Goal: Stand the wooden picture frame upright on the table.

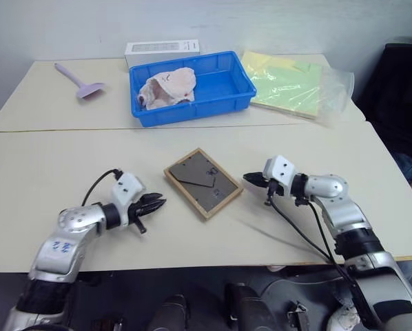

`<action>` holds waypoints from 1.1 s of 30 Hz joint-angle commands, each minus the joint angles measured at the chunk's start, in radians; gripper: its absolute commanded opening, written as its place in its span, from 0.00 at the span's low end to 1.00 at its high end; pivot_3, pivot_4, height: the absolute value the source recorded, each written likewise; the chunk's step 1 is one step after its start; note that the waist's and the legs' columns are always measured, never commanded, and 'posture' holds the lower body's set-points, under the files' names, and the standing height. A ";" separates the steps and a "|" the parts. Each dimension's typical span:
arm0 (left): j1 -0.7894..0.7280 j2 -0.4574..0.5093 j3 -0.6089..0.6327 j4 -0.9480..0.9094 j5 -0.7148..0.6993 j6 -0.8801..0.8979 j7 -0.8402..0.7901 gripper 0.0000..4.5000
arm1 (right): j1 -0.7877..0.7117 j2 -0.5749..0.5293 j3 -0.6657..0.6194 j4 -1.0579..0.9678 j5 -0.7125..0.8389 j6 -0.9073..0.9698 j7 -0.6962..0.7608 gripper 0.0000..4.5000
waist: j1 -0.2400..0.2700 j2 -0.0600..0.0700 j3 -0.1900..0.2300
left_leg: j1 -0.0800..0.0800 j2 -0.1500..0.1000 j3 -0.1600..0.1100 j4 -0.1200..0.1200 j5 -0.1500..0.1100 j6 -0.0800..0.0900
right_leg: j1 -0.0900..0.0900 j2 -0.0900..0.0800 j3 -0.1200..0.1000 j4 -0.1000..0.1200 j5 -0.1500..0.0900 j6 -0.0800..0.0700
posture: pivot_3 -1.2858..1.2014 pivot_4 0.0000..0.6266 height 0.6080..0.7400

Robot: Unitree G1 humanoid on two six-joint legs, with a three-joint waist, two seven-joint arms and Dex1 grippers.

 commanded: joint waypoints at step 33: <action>-0.156 0.078 0.328 0.091 -0.435 0.987 -0.031 0.48 | 0.177 -0.019 0.053 -0.467 0.011 0.220 0.046 0.00 | -0.017 0.001 -0.001 | 0.000 0.003 -0.002 0.008 -0.004 -0.002 | 0.001 0.003 -0.001 0.009 -0.001 -0.002 | 0.52 0.24 1.00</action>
